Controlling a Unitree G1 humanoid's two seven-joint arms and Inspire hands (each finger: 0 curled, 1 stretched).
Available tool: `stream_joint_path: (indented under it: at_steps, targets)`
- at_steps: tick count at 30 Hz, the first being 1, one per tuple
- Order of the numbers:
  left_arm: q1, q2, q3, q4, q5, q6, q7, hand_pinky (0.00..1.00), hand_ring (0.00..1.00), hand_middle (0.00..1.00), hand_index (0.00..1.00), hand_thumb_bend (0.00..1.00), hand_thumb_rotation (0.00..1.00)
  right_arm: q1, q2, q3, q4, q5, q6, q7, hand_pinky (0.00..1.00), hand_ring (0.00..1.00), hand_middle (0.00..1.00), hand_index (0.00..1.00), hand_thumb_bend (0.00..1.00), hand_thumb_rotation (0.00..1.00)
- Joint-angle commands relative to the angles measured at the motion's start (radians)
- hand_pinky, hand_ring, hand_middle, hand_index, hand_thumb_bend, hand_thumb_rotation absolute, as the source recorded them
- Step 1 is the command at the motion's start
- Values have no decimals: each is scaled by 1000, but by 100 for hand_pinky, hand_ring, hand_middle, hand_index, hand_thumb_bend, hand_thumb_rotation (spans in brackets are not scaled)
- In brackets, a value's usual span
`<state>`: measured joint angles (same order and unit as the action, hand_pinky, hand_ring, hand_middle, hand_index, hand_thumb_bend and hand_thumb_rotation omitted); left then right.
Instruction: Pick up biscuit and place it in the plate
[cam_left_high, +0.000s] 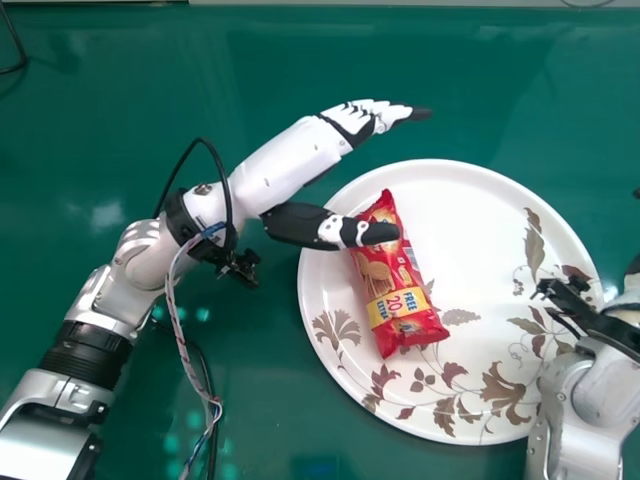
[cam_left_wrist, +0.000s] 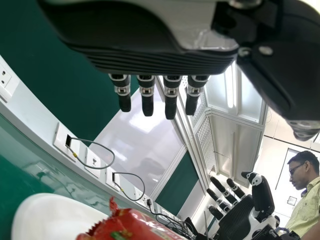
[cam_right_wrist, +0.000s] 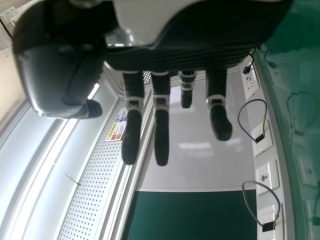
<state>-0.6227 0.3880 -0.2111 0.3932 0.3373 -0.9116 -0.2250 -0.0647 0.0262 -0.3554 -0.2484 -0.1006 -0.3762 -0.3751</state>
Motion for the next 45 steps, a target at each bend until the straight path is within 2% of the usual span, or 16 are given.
stream_joint_path:
  at_steps: [1,5,7,12,16,20,24,33,40,45]
  targets:
    - [2,13,9,-8,-12,-7,-4,100,100,100,100,100,92,1,-8,-3,15,3,-19,-1,18,43,48,30,52,0]
    - [-16,36,7,6,-8,-24,-12,100,100,100,100,100,90,-5,-10,-2,27,-5,-25,-3,17,43,48,30,52,0]
    - [-36,52,4,20,26,-48,-4,100,100,100,100,100,86,-5,-10,-1,27,-7,-25,-3,17,43,48,30,52,0]
    - [-114,107,-10,57,223,-128,71,100,100,100,100,100,82,-6,-5,5,21,-7,-22,-7,16,43,48,30,52,0]
    - [-188,157,-46,92,316,-180,66,100,100,100,100,100,73,-6,-2,6,14,-16,-19,-15,15,43,48,30,52,0]
    - [-259,202,-84,104,420,-217,76,100,100,100,100,100,75,-6,-4,13,13,-10,-30,-10,15,43,48,30,52,0]
    - [-302,232,-114,99,496,-247,95,100,100,100,100,100,70,-4,-3,17,8,-19,-26,-14,14,43,48,30,52,0]
    - [-365,258,-187,108,610,-278,122,100,100,100,100,100,67,-7,-4,27,-4,-36,-9,-15,15,43,48,30,52,0]
    - [-379,233,-241,103,649,-266,132,100,100,100,100,100,62,-15,-6,30,12,-40,-16,-19,16,43,48,30,52,0]
    - [-370,203,-280,96,645,-248,122,100,100,100,100,100,58,-17,-4,33,17,-41,-20,-20,15,43,48,30,52,0]
